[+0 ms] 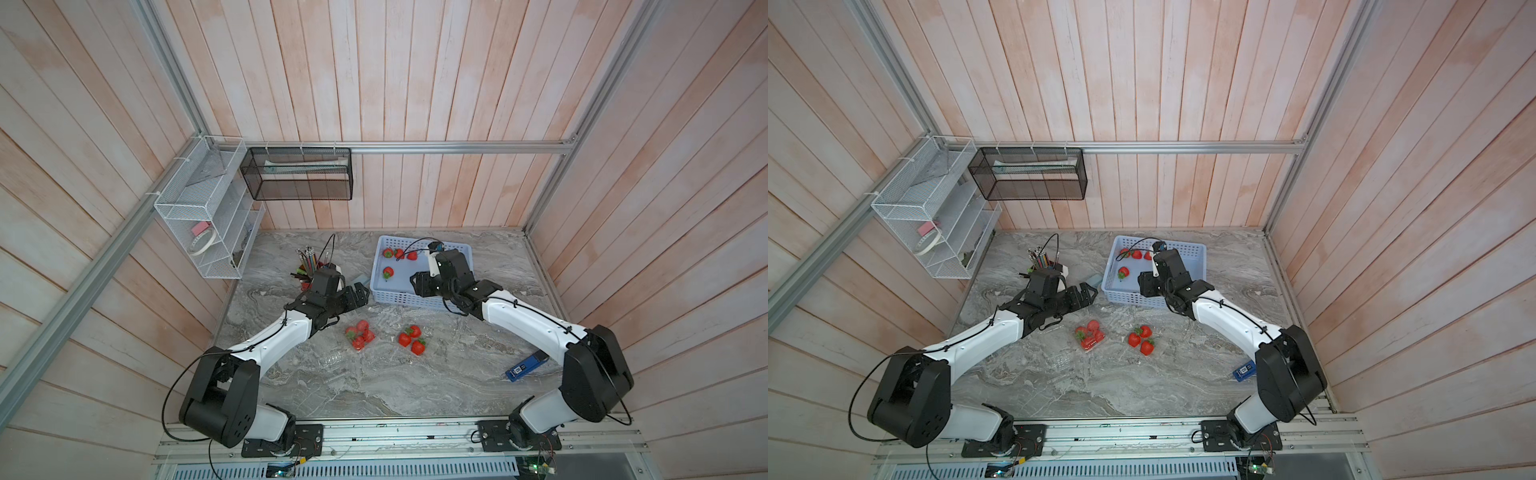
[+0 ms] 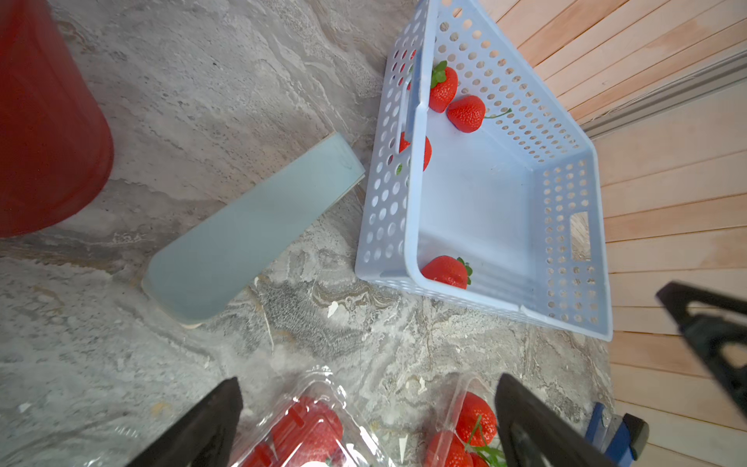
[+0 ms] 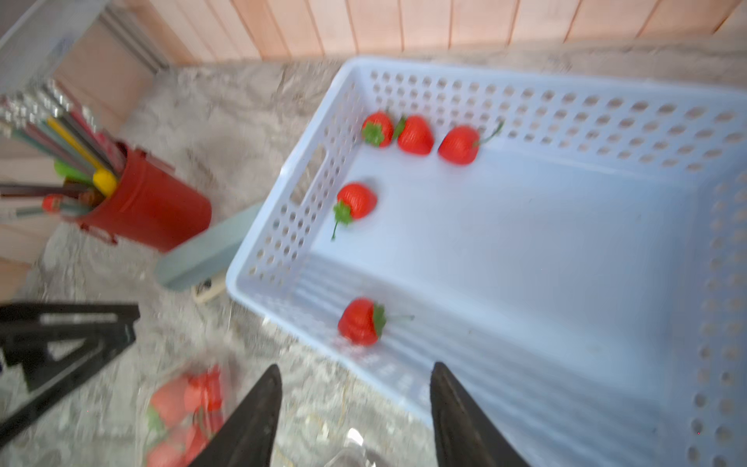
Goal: Pack strawberries into containers
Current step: Pick up the strawberry from the basket.
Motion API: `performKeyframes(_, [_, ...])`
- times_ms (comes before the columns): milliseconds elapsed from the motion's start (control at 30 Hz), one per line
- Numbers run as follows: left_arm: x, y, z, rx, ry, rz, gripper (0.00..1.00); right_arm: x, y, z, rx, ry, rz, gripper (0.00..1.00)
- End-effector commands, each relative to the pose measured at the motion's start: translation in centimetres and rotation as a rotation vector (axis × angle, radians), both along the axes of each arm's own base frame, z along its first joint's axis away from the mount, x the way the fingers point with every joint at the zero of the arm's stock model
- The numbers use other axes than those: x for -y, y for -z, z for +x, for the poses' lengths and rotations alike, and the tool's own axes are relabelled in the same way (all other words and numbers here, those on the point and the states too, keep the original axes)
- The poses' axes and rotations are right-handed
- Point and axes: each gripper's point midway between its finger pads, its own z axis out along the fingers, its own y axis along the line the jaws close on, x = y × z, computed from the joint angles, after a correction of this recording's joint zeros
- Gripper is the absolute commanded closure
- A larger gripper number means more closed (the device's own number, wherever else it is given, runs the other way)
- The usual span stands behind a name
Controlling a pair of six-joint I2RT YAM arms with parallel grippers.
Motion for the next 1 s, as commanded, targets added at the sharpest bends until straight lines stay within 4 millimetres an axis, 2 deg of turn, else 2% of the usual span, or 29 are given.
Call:
performKeyframes(0, [0.7,-1.3,1.6,0.052,0.027,-0.005,0.00,0.3,1.0,3.2,0.012,0.001,-0.019,0.41])
performKeyframes(200, [1.4,-0.6,3.1,0.041,0.042,0.008,0.01,1.1,4.0,9.8,0.002,0.050,-0.049,0.42])
performKeyframes(433, [2.6,0.7,4.8,0.016,0.070,0.008,0.01,0.6,7.6,15.0,-0.030,0.068,-0.022,0.42])
performKeyframes(700, [3.1,2.3,5.8,-0.004,0.075,0.021,0.01,0.6,10.7,18.6,-0.055,0.112,-0.001,0.42])
performKeyframes(967, [4.3,2.8,6.2,-0.007,0.097,0.027,0.01,-0.5,13.1,20.4,-0.084,0.109,0.037,0.42])
